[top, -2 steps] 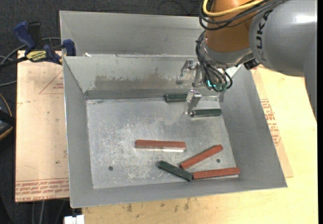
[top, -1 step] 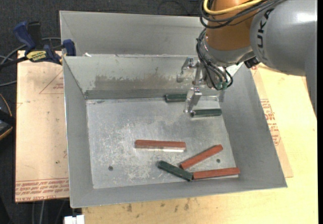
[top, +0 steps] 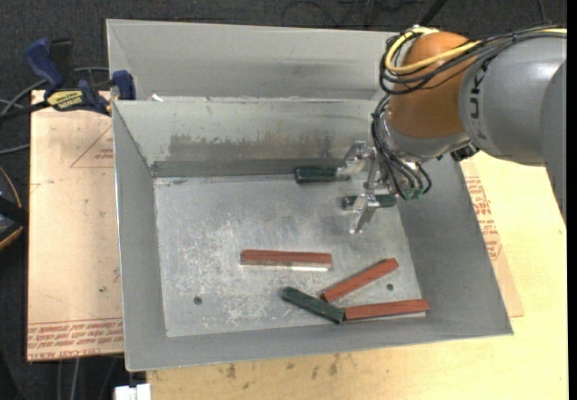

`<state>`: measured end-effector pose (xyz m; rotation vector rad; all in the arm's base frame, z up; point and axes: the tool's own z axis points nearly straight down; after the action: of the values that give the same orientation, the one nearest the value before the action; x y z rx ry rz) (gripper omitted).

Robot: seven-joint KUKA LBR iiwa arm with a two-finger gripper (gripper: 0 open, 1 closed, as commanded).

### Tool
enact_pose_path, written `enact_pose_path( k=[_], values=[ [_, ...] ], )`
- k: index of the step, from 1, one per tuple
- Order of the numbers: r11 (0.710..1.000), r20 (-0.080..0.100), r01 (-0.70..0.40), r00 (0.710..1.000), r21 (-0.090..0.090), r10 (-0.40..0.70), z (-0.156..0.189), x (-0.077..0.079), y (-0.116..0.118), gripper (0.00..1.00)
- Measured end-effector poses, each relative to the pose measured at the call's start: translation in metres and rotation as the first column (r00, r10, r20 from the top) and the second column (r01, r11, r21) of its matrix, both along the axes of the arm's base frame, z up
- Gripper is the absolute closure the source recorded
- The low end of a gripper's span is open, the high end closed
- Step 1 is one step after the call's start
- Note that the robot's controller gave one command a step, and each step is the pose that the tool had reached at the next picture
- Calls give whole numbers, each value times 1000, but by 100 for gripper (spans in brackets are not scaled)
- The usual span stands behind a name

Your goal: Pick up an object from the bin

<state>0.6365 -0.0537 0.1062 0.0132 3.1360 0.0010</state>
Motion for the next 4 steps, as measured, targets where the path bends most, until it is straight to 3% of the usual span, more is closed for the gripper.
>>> enact_pose_path(
  k=[1,2,3,4],
  values=[
    [1000,-8,-12,1000,1,12,-10,-1,-19,0],
    [999,-2,45,999,0,-45,3,-1,-51,0],
    [1000,1,20,1000,-1,-20,-15,0,-48,0],
    [997,15,80,997,0,-80,-28,1,-46,100]
  ],
)
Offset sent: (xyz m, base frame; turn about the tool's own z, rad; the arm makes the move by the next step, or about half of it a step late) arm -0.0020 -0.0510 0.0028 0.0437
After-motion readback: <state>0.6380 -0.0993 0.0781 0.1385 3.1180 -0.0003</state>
